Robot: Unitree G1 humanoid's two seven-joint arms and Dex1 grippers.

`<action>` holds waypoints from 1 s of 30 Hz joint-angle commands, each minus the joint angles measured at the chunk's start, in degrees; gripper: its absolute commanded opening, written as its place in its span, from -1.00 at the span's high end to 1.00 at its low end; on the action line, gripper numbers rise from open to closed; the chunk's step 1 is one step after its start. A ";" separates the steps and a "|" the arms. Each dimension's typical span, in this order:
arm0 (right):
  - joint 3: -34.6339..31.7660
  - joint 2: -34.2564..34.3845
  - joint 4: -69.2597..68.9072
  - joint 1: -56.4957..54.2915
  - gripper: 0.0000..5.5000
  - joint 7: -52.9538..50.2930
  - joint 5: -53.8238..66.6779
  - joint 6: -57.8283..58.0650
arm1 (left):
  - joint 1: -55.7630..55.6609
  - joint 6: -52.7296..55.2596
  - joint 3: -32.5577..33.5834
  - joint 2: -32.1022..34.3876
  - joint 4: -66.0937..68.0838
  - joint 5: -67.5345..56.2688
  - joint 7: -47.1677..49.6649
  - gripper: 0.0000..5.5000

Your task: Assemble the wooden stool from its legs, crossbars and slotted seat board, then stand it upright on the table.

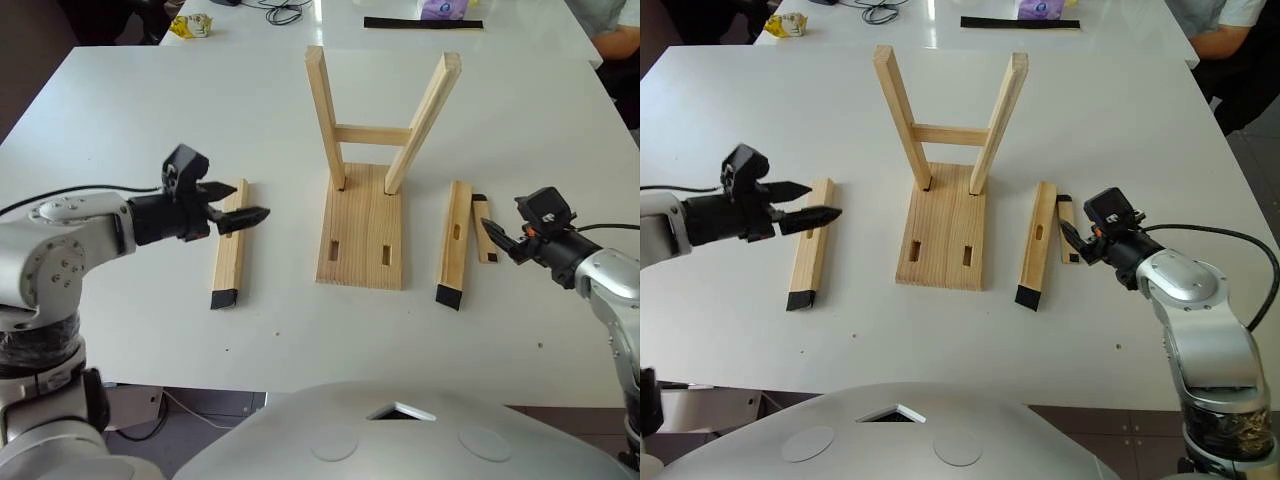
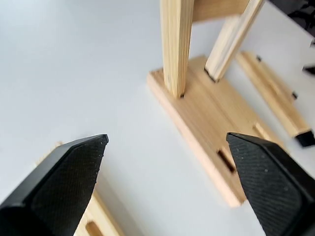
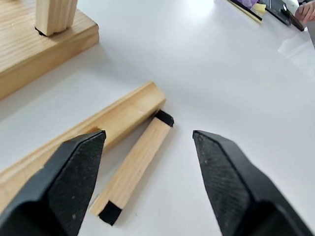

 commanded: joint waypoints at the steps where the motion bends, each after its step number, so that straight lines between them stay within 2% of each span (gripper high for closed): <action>1: -1.66 -2.02 -0.06 -0.51 -0.20 1.60 2.16 6.51 | -4.94 9.33 7.88 -8.20 -5.49 -1.31 7.48 -0.62; 5: -0.56 1.32 4.70 -3.58 -0.20 -0.05 2.99 9.70 | -3.13 9.45 8.27 -14.78 -8.36 4.10 15.60 -0.62; 12: -5.16 8.11 9.92 -11.42 -0.20 -2.57 7.02 17.70 | 1.44 -5.72 -1.64 -19.79 -9.75 15.02 25.50 -0.62; 17: -3.86 7.27 10.66 -11.35 -0.20 -3.52 6.79 17.52 | 5.34 -14.14 -9.45 -23.06 -11.53 19.63 28.48 -0.62; 23: 1.85 4.58 9.57 -8.00 -0.20 -3.89 5.29 14.81 | 6.22 -20.89 -16.98 -26.77 -10.89 23.54 30.99 -0.62; 30: 4.60 4.17 10.21 -5.77 -0.20 -5.20 3.85 12.64 | 6.95 -24.21 -19.46 -26.54 -9.95 25.96 30.40 -0.62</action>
